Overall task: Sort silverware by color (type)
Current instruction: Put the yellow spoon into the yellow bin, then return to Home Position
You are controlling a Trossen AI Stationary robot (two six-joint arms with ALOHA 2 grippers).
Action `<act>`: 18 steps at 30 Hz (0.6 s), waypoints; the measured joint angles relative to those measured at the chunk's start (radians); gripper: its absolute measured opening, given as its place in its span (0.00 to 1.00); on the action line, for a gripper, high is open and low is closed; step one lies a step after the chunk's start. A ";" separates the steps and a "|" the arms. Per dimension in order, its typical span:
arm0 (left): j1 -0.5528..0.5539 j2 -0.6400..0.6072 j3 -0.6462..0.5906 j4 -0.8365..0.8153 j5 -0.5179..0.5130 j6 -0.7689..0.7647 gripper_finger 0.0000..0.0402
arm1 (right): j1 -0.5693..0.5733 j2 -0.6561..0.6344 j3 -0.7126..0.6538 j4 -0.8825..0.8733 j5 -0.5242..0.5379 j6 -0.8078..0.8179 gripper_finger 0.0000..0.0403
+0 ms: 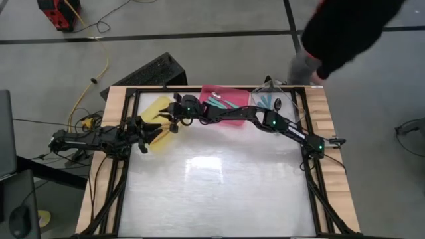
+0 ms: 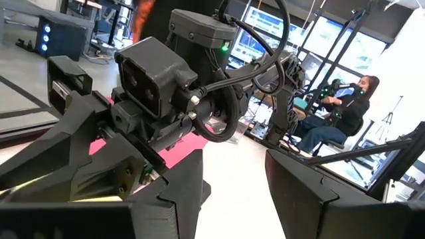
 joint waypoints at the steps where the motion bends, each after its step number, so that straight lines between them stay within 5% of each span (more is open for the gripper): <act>1: 0.000 0.000 0.000 0.000 0.000 0.000 0.37 | 0.000 0.000 0.000 -0.003 0.000 0.001 0.26; 10: 0.000 0.000 0.000 0.000 0.000 0.000 0.37 | 0.001 0.000 0.000 -0.008 0.022 0.008 0.56; 18: 0.000 0.000 0.000 0.053 0.006 -0.002 0.37 | 0.006 -0.072 0.000 -0.064 0.023 0.016 0.57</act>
